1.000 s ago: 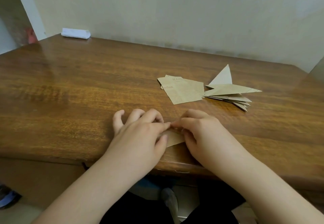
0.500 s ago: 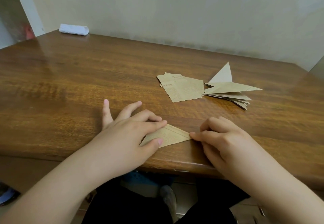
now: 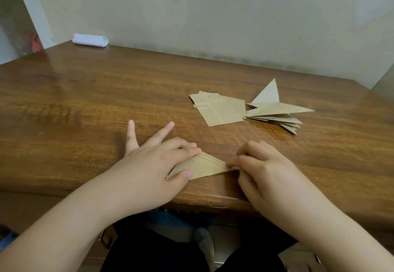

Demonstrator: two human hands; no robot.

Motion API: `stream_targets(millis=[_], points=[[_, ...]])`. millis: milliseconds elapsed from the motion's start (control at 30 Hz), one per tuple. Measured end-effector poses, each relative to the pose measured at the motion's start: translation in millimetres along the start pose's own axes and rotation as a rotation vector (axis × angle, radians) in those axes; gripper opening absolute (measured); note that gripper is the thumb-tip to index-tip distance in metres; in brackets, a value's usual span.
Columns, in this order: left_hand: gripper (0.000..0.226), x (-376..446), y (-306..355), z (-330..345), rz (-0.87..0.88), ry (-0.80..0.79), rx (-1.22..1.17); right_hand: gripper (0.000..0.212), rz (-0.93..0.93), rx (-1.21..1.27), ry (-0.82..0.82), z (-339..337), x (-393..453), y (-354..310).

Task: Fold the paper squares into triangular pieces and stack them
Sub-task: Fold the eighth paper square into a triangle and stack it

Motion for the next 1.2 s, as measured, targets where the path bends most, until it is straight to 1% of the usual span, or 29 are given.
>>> stream_targets(millis=[67, 133, 267, 467, 533, 667, 800, 900, 1000, 1100, 1200], points=[[0.065, -1, -1, 1, -0.015, -0.017, -0.008, 0.044, -0.003, 0.053, -0.006, 9, 9, -9], [0.070, -3, 0, 2, -0.008, -0.014, -0.006, 0.049, -0.021, 0.090, -0.033, 19, 16, -18], [0.073, -4, -4, 3, -0.002, -0.013, -0.018, 0.051, 0.015, 0.131, -0.036, 20, 15, -18], [0.076, -4, -2, 3, 0.008, -0.021, -0.035, 0.049, 0.023, 0.093, -0.069, 11, -10, -3], [0.077, -3, -2, 3, 0.018, -0.034, -0.061, 0.047, -0.011, 0.065, -0.076, 9, -11, -5], [0.070, -3, -4, 3, 0.041, -0.055, -0.131, 0.044, -0.179, 0.114, -0.092, 17, -5, -27], [0.049, -5, -7, 2, 0.042, -0.133, -0.171, 0.041, -0.181, 0.181, -0.074, 17, -5, -22], [0.053, -4, -12, 1, 0.090, -0.187, -0.189, 0.040, -0.170, 0.204, -0.076, 12, -8, -14], [0.045, -4, -17, 0, 0.115, -0.259, -0.243, 0.038, -0.154, 0.255, -0.067, 11, -8, -11], [0.048, -3, -20, -2, 0.156, -0.322, -0.276, 0.036, -0.120, 0.292, -0.047, 8, -9, -7], [0.050, -2, -23, -3, 0.178, -0.353, -0.289, 0.034, -0.051, 0.270, -0.023, 4, -14, 2]])
Point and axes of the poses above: each hand's wrist, its own x-axis towards the middle knuckle, its own z-axis out of the palm, y = z × x, the point moved 6 cm from there along x, towards the middle knuckle, and after that the axes turned 10 degrees about -y, right-handed, at the moved point
